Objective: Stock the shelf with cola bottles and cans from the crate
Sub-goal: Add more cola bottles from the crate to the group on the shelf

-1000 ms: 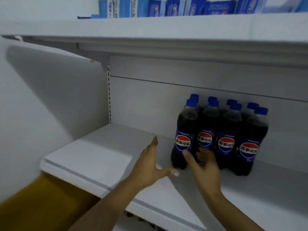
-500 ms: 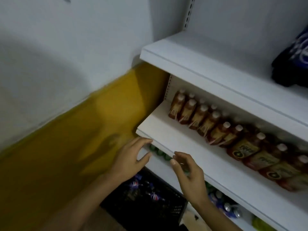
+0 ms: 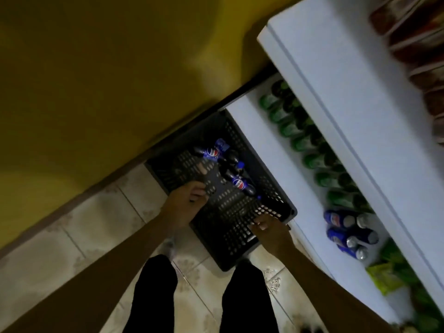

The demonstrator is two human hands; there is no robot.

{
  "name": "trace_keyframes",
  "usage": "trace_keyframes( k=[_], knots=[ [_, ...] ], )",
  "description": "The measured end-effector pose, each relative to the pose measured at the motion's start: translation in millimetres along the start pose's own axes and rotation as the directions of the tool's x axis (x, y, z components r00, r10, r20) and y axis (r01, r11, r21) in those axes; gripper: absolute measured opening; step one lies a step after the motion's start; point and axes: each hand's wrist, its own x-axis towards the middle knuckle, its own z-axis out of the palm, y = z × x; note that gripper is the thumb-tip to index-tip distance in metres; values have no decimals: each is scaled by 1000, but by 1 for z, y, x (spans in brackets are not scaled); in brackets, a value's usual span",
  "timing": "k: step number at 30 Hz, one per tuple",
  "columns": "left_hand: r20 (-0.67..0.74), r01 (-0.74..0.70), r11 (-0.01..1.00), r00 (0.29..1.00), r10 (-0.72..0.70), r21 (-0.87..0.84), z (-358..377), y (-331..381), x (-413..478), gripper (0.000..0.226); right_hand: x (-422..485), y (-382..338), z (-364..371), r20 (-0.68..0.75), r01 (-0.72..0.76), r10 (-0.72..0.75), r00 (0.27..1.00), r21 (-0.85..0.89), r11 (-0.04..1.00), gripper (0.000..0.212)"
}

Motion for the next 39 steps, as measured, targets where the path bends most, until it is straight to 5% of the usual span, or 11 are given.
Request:
trace_keyframes(
  k=[6,10,16,22,26,29,32,35,39],
  knots=[
    [13,210,970,978,-210,-125,79,-80,95,30,143,24,36,119,59,-34,992,-213,975,34],
    [1,260,952,965,-263,-163,122,-126,156,14,234,40,62,27,73,-68,997,-305,950,40],
    [5,295,935,954,-300,-197,174,-176,235,13,348,75,89,-116,55,-121,986,-459,887,82],
    [70,263,942,965,-254,-207,196,-198,247,18,400,86,98,-121,6,-111,987,-650,760,59],
    [68,262,952,965,-254,-160,186,-196,220,22,384,73,89,-49,26,-78,996,-663,748,74],
    [80,236,971,969,-232,-46,170,-183,191,42,348,51,75,84,-104,159,984,-456,884,75],
    [85,51,954,993,-79,295,145,-154,154,80,279,19,51,385,-398,391,836,-65,915,47],
    [132,-140,834,988,81,534,118,-111,111,101,200,3,30,538,-517,349,767,196,833,32],
    [170,-295,796,955,241,529,81,-61,50,103,77,-32,7,651,-595,203,731,464,656,37]
  ],
)
